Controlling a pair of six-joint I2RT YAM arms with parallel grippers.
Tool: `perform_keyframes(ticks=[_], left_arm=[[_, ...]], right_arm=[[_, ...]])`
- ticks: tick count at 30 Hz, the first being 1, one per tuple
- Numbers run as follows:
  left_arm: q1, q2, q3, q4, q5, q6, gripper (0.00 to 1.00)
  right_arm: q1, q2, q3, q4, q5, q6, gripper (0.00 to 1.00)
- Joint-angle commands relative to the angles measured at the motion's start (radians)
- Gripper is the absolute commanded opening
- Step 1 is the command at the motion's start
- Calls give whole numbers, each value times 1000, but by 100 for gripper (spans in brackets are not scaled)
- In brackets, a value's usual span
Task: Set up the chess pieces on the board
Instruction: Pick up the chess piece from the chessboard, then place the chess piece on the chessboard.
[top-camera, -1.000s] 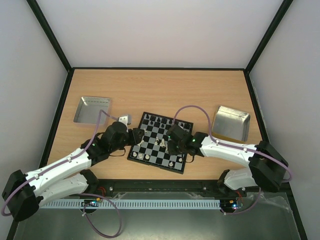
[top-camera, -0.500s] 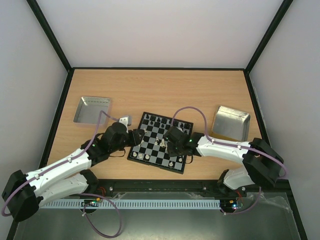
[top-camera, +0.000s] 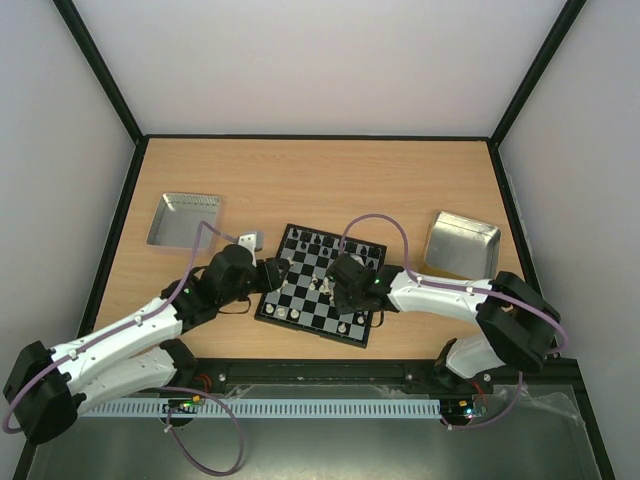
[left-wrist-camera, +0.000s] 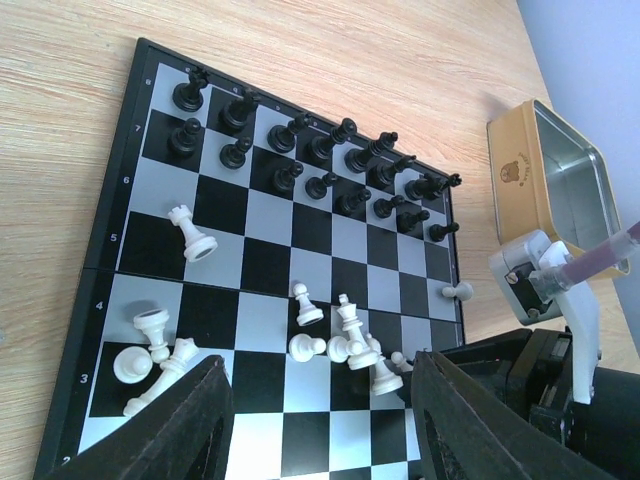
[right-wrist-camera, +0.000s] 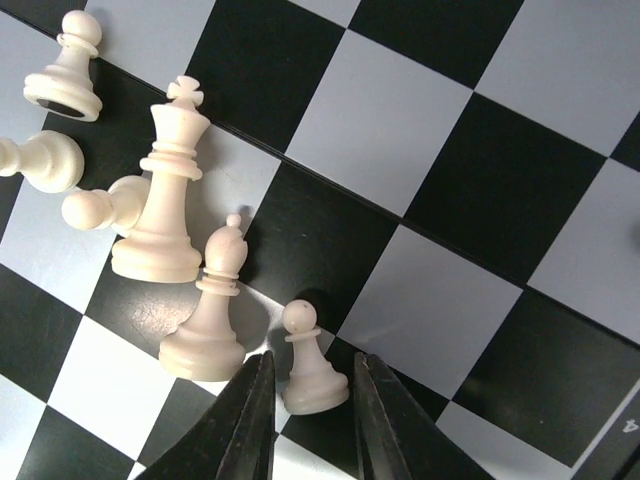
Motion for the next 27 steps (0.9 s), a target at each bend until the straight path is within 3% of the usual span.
perform_keyframes(ticks=[1,6,14,18,23,27], left_arm=[[6,-20,-12,2,4,-3,51],[7,-30,-10,0,5,-5,51],[7,-37,7,9,66,-14,55],[9,-38,36,39,179,-14,64],[15,-33,88,119,369,-36,77],[18,-6,118,216,554,-86,81]], right_arm=[[6,21,14,-4,41,-25,20],[7,4,7,-3,63,-25,13],[8,-128,-29,70,100,-72,13],[7,-271,-72,171,79,-148,13],[7,-465,-142,372,-62,-266,13],[7,-576,-163,462,-144,-337,14]])
